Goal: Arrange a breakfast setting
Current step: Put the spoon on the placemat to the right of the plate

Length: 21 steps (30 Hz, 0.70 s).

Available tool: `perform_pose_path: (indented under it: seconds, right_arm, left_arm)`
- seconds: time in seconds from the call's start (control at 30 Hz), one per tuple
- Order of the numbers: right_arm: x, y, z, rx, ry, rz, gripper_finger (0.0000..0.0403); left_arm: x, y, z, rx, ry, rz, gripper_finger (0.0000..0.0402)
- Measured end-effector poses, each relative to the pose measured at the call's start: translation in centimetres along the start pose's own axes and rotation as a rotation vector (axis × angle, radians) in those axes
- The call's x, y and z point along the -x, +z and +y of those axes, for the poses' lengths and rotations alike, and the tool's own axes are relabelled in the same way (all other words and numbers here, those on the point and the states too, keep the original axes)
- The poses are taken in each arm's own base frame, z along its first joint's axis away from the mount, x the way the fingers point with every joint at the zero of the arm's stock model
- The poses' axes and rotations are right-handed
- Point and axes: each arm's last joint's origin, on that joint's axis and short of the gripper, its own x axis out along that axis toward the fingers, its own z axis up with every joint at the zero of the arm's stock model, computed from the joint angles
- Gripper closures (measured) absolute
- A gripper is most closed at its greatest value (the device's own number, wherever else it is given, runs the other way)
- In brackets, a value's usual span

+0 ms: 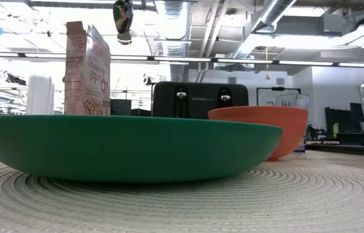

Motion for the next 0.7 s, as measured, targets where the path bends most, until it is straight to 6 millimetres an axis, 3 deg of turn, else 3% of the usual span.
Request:
perform_pose_path:
  seconds: [0.43, 0.7]
  right_arm:
    - [0.0, 1.1, 0.2, -0.046, -0.004, -0.002, 0.0218]
    - [0.0, 1.3, 0.1, -0.091, -0.009, -0.039, 0.0196]
  left_arm:
    - [0.0, 0.3, -0.4, 0.007, -0.016, -0.012, 0.0355]
    - [0.0, 0.4, -0.1, -0.036, 0.007, -0.026, 0.0355]
